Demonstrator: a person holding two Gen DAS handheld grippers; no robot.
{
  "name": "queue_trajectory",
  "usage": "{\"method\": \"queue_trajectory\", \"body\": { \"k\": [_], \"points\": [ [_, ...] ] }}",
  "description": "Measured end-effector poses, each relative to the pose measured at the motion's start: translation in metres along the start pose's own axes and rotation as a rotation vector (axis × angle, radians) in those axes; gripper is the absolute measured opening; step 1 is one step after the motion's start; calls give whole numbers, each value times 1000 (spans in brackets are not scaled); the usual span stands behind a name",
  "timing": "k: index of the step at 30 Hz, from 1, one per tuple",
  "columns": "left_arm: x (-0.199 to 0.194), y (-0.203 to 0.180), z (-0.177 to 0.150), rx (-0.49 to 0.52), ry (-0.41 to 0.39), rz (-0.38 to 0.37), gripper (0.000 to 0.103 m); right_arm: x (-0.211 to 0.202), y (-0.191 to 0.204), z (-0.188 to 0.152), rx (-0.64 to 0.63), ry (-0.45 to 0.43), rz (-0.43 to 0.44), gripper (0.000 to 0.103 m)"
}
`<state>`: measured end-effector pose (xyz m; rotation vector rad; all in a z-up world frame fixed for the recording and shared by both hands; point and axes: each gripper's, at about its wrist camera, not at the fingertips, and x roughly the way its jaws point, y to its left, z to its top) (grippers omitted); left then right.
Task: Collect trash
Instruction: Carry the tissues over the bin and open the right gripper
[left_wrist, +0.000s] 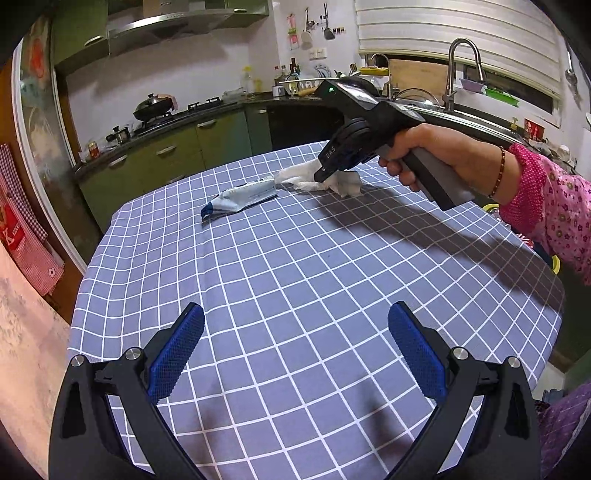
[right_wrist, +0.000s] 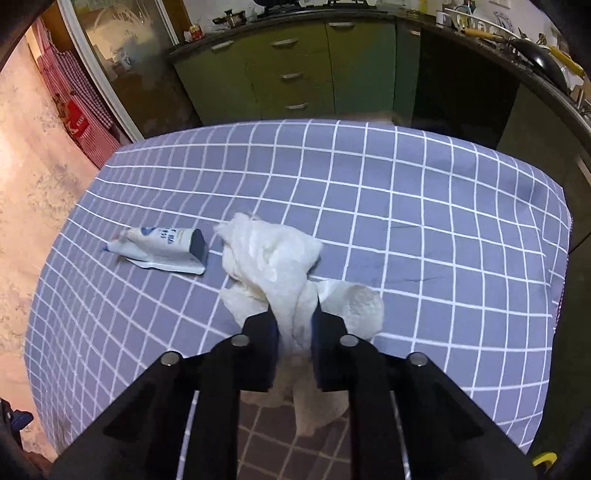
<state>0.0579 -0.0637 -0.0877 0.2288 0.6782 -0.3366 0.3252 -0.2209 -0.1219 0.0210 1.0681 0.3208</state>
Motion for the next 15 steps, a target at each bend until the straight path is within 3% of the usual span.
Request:
{"method": "queue_trajectory", "body": {
  "k": [10, 15],
  "points": [
    [-8, -17, 4, 30, -28, -8, 98, -107, 13, -47, -29, -143, 109, 13],
    [-13, -31, 5, 62, -38, -17, 98, -180, 2, -106, -41, -243, 85, 13]
  ]
}}
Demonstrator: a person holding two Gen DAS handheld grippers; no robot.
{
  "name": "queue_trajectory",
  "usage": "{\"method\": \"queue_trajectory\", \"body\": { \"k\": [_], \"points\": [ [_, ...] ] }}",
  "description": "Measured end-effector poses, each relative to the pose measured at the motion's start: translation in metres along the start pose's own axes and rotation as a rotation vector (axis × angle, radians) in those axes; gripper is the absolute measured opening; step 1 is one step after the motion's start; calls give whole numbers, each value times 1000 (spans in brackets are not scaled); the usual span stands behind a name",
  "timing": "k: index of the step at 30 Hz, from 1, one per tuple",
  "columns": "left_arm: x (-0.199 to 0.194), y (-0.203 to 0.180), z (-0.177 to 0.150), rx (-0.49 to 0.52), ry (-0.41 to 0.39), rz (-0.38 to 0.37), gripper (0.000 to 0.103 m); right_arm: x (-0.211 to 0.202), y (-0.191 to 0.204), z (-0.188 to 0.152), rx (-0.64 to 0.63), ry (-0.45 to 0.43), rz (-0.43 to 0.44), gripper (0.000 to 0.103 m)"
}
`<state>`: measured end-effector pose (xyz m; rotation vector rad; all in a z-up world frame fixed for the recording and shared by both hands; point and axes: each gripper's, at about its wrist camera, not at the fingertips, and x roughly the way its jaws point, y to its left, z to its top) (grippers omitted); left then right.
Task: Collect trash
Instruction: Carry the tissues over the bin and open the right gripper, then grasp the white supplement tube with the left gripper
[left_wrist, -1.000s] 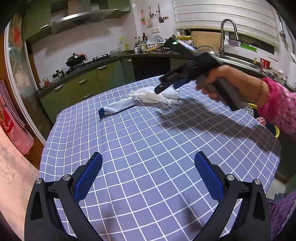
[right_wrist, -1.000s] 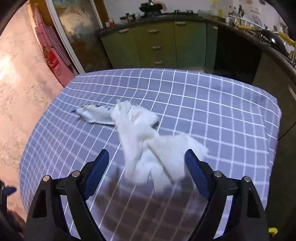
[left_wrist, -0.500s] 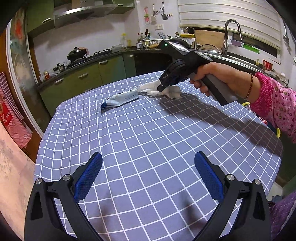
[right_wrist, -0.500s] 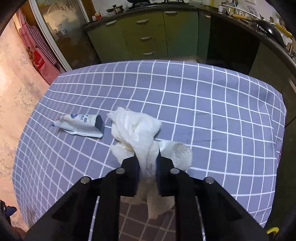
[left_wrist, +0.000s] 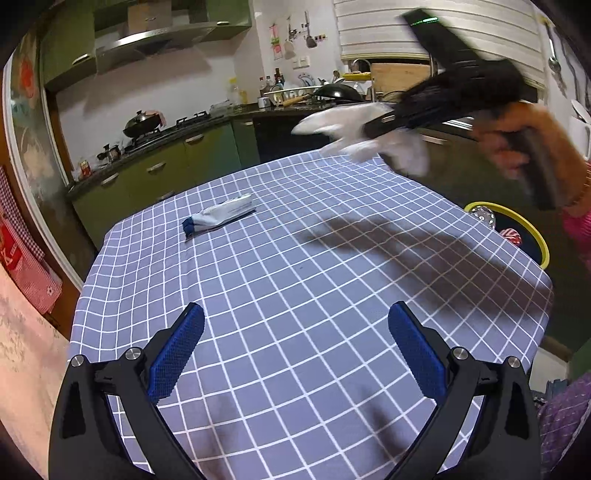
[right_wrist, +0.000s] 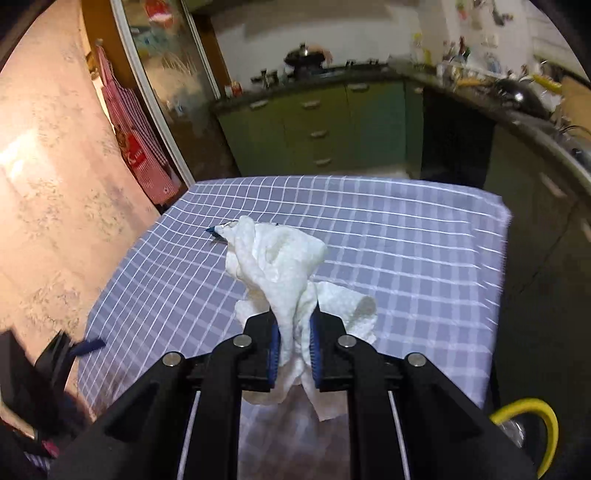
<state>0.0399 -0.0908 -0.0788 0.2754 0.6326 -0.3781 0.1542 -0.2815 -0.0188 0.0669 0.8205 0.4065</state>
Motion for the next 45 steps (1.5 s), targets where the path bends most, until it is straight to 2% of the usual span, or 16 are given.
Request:
{"method": "queue_trajectory", "body": {
  "k": [4, 10, 16, 22, 26, 27, 28, 30, 31, 37, 45],
  "points": [
    [-5, -9, 2, 23, -16, -14, 98, -59, -22, -37, 43, -50, -64, 13],
    [-7, -22, 6, 41, -30, -36, 98, -120, -85, -102, 190, -72, -262, 14],
    [-6, -33, 8, 61, -32, -56, 98, -132, -148, -151, 365, -42, -423, 15],
    [-6, -37, 9, 83, -28, -50, 98, -124, -186, -186, 477, -11, -502, 15],
    [-5, -37, 10, 77, -24, -52, 98, -116, -208, -198, 524, 17, -531, 17],
    [-4, -37, 10, 75, -22, -54, 98, -112, -215, -200, 535, 28, -545, 26],
    [-4, -37, 10, 74, -20, -56, 98, -111, -219, -202, 545, 34, -559, 40],
    [-2, -37, 9, 76, -17, -58, 98, -110, -226, -203, 556, 36, -578, 54],
    [-1, -37, 9, 78, -15, -58, 98, -110, -226, -202, 560, 30, -577, 56],
    [2, -34, 10, 81, -5, -73, 98, -124, -199, -191, 516, -28, -559, 61],
    [12, -22, 17, 135, 16, -81, 98, -129, -153, -174, 431, -95, -437, 68]
  ]
}}
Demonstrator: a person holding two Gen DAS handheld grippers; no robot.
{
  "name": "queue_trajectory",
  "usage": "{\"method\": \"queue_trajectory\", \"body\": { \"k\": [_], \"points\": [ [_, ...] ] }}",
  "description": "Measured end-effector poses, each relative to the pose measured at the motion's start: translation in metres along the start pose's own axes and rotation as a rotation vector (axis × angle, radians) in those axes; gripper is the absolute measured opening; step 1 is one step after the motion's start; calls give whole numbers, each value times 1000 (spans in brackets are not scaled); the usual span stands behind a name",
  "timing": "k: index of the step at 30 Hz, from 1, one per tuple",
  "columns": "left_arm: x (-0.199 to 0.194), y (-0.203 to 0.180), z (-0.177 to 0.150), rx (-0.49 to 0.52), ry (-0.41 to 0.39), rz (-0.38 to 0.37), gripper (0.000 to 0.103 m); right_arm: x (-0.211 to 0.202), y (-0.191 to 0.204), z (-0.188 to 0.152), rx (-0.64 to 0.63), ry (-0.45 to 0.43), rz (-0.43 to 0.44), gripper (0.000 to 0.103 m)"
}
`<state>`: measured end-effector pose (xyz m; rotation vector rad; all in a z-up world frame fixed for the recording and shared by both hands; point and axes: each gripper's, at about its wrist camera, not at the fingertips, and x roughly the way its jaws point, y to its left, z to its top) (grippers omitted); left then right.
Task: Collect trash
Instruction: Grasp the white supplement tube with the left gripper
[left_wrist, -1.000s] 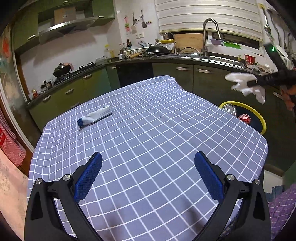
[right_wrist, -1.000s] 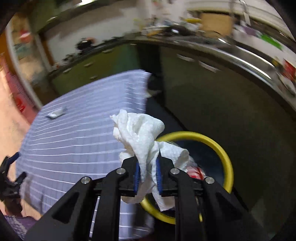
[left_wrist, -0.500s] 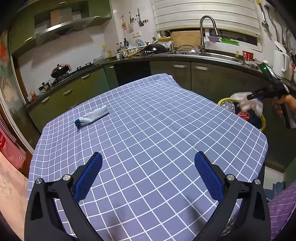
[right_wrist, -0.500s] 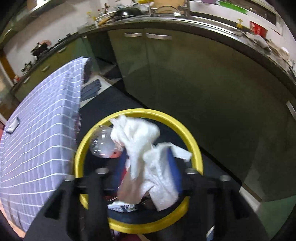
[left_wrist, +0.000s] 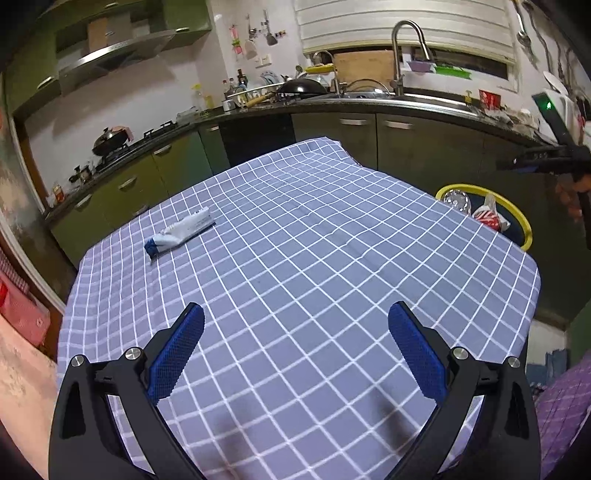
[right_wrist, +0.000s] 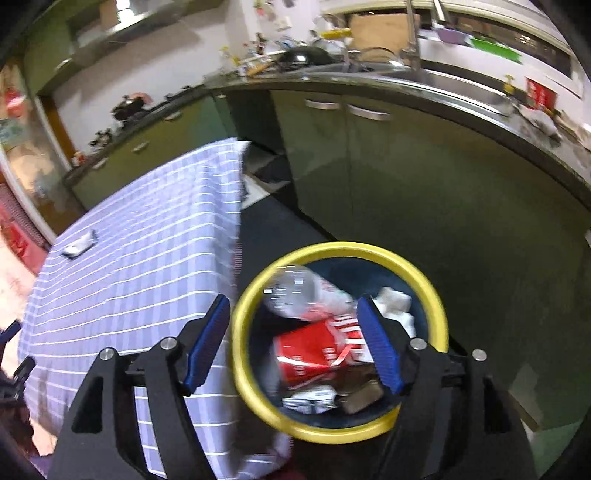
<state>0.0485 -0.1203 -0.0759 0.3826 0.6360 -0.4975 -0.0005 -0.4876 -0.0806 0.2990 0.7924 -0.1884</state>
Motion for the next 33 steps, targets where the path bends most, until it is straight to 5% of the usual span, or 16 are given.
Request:
{"method": "queue_trajectory", "body": {
  "k": [12, 21, 33],
  "points": [
    [42, 65, 38, 196, -1, -59, 98, 19, 39, -11, -31, 56, 74, 69],
    [129, 158, 92, 172, -6, -119, 98, 51, 68, -5, -72, 128, 81, 70],
    [239, 198, 94, 192, 165, -250, 98, 79, 78, 9, -70, 187, 56, 70]
  ]
}}
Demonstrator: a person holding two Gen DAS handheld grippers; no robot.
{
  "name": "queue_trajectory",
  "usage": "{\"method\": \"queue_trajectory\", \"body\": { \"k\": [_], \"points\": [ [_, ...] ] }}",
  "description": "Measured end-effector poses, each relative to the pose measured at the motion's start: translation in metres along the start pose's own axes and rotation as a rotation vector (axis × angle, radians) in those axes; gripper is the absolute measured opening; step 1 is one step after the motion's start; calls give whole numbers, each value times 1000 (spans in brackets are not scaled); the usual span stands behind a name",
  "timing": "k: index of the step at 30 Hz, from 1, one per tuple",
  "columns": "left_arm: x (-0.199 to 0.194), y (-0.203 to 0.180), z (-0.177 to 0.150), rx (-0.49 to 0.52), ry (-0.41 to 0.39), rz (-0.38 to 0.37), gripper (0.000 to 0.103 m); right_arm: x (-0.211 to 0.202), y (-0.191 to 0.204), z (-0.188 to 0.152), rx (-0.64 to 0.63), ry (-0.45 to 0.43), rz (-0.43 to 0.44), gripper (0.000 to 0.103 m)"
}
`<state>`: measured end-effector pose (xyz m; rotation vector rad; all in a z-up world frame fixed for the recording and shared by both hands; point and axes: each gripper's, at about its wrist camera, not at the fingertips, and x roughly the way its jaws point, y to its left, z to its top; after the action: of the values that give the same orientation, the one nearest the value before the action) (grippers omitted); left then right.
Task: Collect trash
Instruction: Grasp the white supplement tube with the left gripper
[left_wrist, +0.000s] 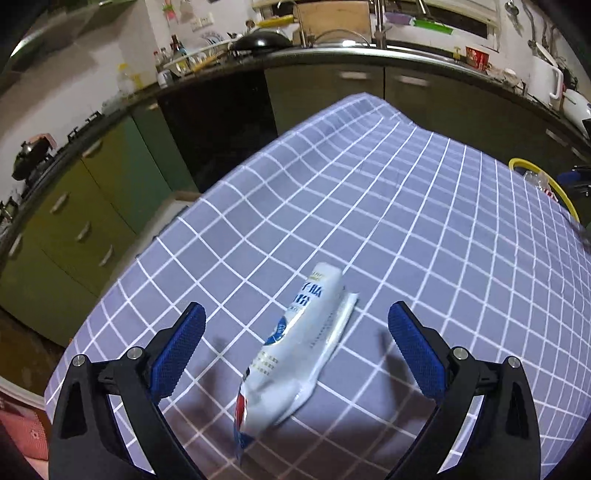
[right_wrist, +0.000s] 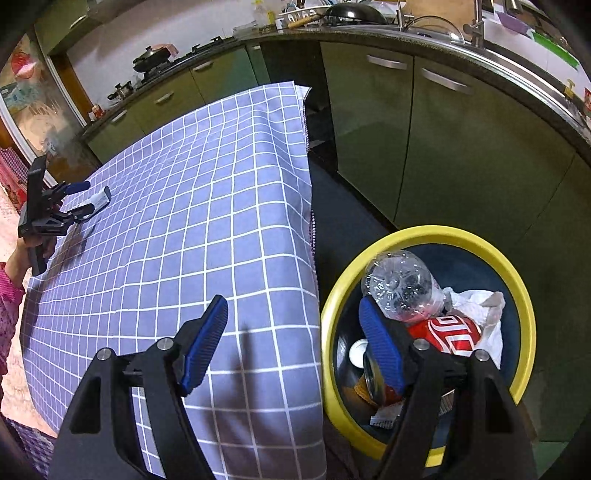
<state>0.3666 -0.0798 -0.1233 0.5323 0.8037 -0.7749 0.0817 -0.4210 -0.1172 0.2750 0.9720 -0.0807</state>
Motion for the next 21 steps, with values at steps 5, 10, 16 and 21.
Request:
{"method": "queue_trajectory", "body": {
  "k": [5, 10, 16, 21],
  "points": [
    [14, 0, -3, -6, 49, -42, 88, 6, 3, 1, -1, 15, 7, 70],
    [15, 4, -10, -50, 69, -108, 74, 7, 2, 1, 5, 14, 23, 70],
    [5, -1, -16, -67, 65, -99, 51, 2, -3, -2, 14, 3, 35, 70],
    [-5, -9, -23, -99, 65, -74, 30, -5, -4, -8, 17, -3, 48, 70]
  ]
}}
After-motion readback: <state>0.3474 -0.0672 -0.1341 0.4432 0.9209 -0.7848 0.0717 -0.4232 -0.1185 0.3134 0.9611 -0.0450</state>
